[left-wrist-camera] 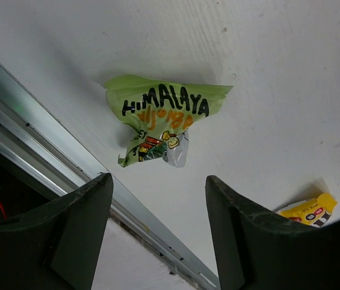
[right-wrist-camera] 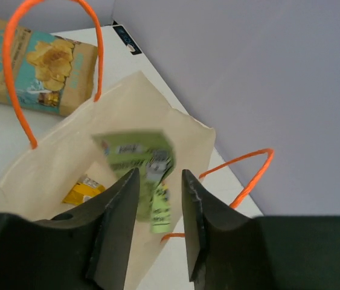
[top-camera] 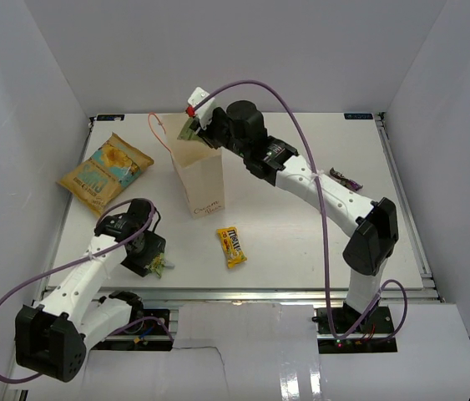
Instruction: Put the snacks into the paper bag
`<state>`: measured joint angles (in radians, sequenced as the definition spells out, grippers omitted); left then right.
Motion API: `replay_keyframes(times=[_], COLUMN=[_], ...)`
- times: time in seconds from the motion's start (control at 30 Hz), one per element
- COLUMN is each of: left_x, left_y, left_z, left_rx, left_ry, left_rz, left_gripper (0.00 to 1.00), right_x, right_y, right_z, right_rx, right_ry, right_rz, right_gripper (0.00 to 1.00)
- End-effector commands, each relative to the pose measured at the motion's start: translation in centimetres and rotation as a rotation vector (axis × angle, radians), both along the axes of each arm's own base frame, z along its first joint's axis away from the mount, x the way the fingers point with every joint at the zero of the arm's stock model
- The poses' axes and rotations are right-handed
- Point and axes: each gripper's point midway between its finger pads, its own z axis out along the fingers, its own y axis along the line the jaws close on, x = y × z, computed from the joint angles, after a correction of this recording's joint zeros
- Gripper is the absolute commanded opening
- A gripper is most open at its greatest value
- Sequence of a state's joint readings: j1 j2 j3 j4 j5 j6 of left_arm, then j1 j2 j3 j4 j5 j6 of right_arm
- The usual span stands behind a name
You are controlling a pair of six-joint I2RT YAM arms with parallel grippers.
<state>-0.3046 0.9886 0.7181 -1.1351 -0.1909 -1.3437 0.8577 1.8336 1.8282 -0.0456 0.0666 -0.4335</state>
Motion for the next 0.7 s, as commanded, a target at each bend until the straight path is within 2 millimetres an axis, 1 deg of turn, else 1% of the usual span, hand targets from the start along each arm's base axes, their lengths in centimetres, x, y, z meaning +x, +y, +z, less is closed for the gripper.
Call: replay_keyframes(times=[0.0, 0.03, 0.13, 0.17, 0.23, 0.27, 0.3, 0.33, 0.37, 0.4, 0.43, 0.47, 0.5, 0.57, 0.6, 0.63, 0.67], left_x=[-0.3, -0.3, -0.3, -0.3, -0.3, -0.3, -0.2, -0.3, -0.3, -0.4, -0.4, -0.4, -0.2, 0.0, 0.6, 0.7, 0.9], left_y=[-0.5, -0.4, -0.4, -0.5, -0.5, -0.5, -0.5, -0.5, -0.5, -0.4, -0.5, -0.5, -0.6, -0.7, -0.9, -0.8, -0.8], left_z=[-0.2, -0.3, -0.4, -0.5, -0.6, -0.6, -0.8, -1.0, -1.1, -1.6, -1.8, -2.0, -2.4, -3.1, -3.3, -3.8, -4.0], left_rx=[-0.042, -0.038, -0.039, -0.037, -0.033, -0.033, -0.029, -0.027, -0.023, -0.015, -0.013, -0.012, -0.012, -0.007, -0.007, 0.003, 0.010], left_ry=[0.017, 0.024, 0.031, 0.038, 0.045, 0.050, 0.062, 0.072, 0.080, 0.103, 0.111, 0.120, 0.119, 0.138, 0.127, 0.144, 0.149], left_rz=[0.098, 0.100, 0.107, 0.107, 0.114, 0.114, 0.115, 0.117, 0.116, 0.116, 0.116, 0.110, 0.104, 0.084, 0.076, 0.067, 0.059], left_gripper=[0.73, 0.73, 0.72, 0.72, 0.68, 0.67, 0.66, 0.66, 0.65, 0.65, 0.65, 0.65, 0.64, 0.64, 0.64, 0.64, 0.63], right_x=[-0.2, -0.6, -1.8, -2.6, -4.5, -5.7, -8.6, -10.1, -11.2, -13.2, -13.7, -14.2, -14.9, -14.6, -15.0, -14.5, -14.5], right_y=[-0.8, -0.7, -0.9, -1.2, -0.9, -0.8, -1.1, -1.4, -1.8, -2.8, -3.3, -3.9, -4.6, -6.3, -7.3, -8.3, -8.9], right_z=[3.6, 3.3, 4.0, 4.1, 4.4, 4.2, 4.1, 3.8, 1.8, 2.2, 1.3, -1.2, -1.8, -4.1, -5.6, -6.3, -7.0], right_rx=[0.105, 0.098, 0.111, 0.100, 0.079, 0.048, -0.015, -0.024, -0.069, -0.069, -0.084, -0.122, -0.130, -0.154, -0.166, -0.169, -0.173], right_ry=[-0.051, -0.040, -0.024, -0.005, 0.007, 0.007, -0.008, 0.014, 0.032, 0.033, 0.051, 0.099, 0.118, 0.190, 0.225, 0.237, 0.250], right_rz=[-0.027, -0.014, 0.028, 0.053, 0.146, 0.209, 0.353, 0.407, 0.455, 0.514, 0.524, 0.536, 0.546, 0.526, 0.523, 0.501, 0.491], right_gripper=[0.42, 0.48, 0.52, 0.54, 0.55, 0.56, 0.57, 0.59, 0.63, 0.64, 0.67, 0.74, 0.77, 0.81, 0.81, 0.81, 0.81])
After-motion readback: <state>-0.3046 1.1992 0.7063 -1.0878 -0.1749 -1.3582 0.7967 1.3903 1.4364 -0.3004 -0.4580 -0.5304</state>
